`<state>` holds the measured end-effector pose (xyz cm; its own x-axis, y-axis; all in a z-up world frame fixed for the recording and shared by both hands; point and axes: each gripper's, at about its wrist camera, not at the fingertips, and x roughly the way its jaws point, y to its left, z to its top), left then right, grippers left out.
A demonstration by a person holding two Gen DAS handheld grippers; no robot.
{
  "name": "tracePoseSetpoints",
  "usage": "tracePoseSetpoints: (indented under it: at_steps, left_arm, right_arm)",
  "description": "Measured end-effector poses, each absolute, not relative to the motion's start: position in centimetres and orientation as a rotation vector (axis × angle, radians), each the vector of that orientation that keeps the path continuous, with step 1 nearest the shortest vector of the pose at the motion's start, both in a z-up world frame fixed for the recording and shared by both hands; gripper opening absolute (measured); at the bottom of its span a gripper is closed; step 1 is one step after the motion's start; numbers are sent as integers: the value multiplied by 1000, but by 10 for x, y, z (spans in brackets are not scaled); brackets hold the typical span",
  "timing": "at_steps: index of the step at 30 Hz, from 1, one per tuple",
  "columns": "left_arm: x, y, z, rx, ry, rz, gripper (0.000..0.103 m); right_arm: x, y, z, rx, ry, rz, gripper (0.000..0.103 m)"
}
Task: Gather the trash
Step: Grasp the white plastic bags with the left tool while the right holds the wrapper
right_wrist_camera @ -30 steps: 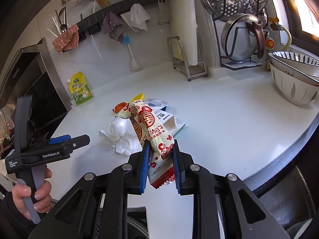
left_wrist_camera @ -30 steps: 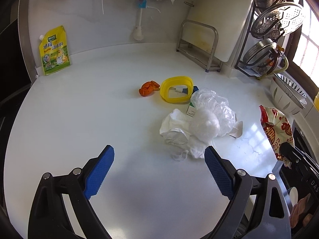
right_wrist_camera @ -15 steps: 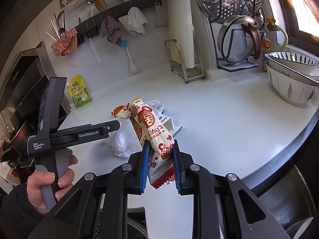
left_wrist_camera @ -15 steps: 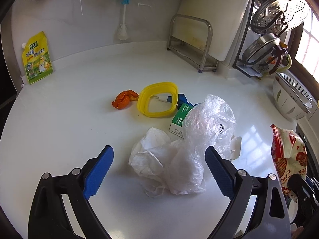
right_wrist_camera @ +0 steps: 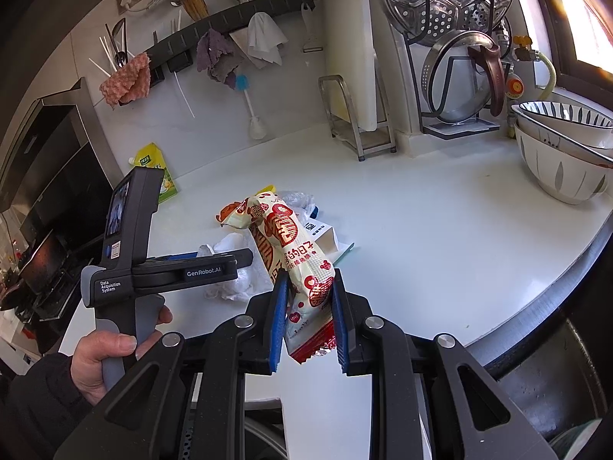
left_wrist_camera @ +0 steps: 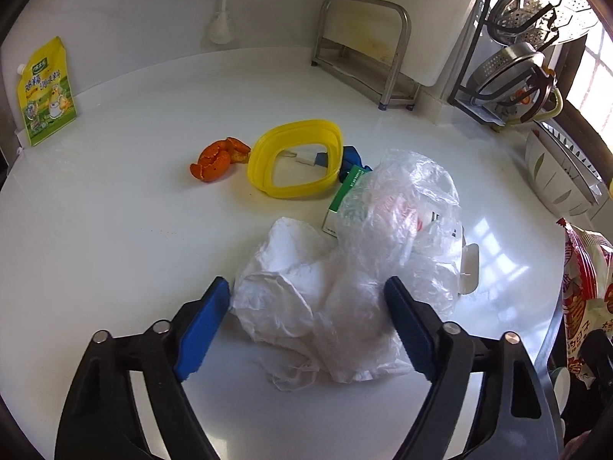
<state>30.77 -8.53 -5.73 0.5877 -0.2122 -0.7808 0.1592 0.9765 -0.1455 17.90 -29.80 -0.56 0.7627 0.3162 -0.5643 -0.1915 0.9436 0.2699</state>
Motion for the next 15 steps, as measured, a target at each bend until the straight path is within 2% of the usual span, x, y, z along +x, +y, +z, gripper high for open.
tracePoseSetpoints:
  at_steps: [1, 3, 5, 13, 14, 15]
  left_arm:
    - [307, -87, -57, -58, 914, -225, 69]
    - [303, -90, -56, -56, 907, -255, 51]
    - [301, -95, -55, -60, 902, -283, 39]
    - [292, -90, -47, -78, 887, -290, 27]
    - [290, -88, -44, -72, 879, -286, 25]
    - [287, -87, -41, -67, 870, -282, 18]
  right_arm:
    - [179, -298, -6, 202, 648, 277, 21]
    - [180, -298, -6, 202, 650, 274, 21]
    - [180, -299, -6, 204, 653, 271, 21]
    - [180, -299, -6, 210, 649, 268, 21]
    - [179, -298, -6, 209, 648, 267, 21]
    - [179, -298, -6, 208, 648, 266, 21]
